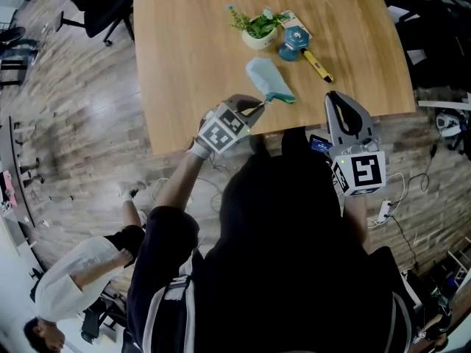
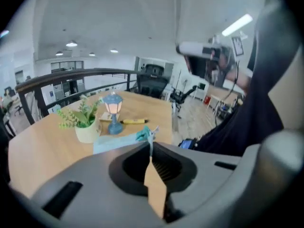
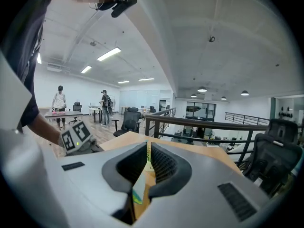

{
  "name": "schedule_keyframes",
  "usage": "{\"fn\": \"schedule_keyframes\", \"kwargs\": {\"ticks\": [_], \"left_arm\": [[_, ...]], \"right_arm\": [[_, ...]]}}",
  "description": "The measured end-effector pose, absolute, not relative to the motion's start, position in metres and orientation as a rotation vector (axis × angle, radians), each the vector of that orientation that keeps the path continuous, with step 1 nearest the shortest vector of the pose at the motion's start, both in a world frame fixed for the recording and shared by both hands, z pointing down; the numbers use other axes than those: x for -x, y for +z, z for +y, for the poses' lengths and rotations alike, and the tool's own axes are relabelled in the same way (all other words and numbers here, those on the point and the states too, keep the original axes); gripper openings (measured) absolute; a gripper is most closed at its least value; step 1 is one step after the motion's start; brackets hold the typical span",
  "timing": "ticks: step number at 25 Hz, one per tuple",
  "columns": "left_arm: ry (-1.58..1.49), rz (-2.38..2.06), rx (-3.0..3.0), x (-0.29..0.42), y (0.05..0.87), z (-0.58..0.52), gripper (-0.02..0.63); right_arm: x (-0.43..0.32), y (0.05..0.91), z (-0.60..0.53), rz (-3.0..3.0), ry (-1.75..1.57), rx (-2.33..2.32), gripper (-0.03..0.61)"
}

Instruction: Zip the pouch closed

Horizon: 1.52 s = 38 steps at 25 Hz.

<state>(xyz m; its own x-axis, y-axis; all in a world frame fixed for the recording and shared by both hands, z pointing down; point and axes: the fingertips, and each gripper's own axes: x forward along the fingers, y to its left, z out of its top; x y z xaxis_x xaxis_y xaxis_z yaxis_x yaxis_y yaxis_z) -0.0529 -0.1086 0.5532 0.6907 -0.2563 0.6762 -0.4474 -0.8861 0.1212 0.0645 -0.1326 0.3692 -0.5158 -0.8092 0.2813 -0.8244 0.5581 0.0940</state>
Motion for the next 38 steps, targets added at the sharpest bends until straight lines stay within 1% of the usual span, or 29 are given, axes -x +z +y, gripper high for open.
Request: {"fn": "schedule_keyframes", "kwargs": {"ticks": [4,7,9,11,13,16,22,30,34,38], "left_arm": [[0.69,-0.562,-2.66,0.038,0.483,-0.111,0.014],[0.556,-0.523,-2.681,0.032,0.449,-0.106,0.014],[0.493,-0.508,-2.706,0.03,0.429,-0.1,0.015],[0.432,-0.5,-2.73,0.029,0.412,-0.095,0.014],[0.368,-0.479,-2.756,0.028,0.397,-0.089,0.015],[0.289,-0.439,-2.81,0.028,0.378,-0.081,0.015],[0.232,-0.409,-2.836,0.029,0.363,-0.069,0.015],[0.166,-0.359,-2.844,0.025,0.35,-0.058,0.015],[0.17,-0.343,-2.854,0.021,0.345,-0.052,0.015],[0.156,-0.336,-2.866,0.016,0.342,-0.049,0.015]], "right_arm": [[-0.05,0.374,-0.123,-2.558,0.096,-1.226,0.037],[-0.032,0.375,-0.116,-2.625,0.122,-1.115,0.039],[-0.02,0.371,-0.11,-2.682,0.142,-1.05,0.081],[-0.007,0.365,-0.103,-2.751,0.169,-0.964,0.164],[0.004,0.358,-0.097,-2.813,0.19,-0.884,0.225],[0.017,0.347,-0.092,-2.884,0.205,-0.801,0.261],[0.025,0.327,-0.085,-2.975,0.175,-0.76,0.264],[0.026,0.321,-0.074,-3.012,0.153,-0.723,0.261],[0.024,0.315,-0.068,-3.035,0.12,-0.712,0.239],[0.02,0.312,-0.064,-3.047,0.108,-0.714,0.176]]}}
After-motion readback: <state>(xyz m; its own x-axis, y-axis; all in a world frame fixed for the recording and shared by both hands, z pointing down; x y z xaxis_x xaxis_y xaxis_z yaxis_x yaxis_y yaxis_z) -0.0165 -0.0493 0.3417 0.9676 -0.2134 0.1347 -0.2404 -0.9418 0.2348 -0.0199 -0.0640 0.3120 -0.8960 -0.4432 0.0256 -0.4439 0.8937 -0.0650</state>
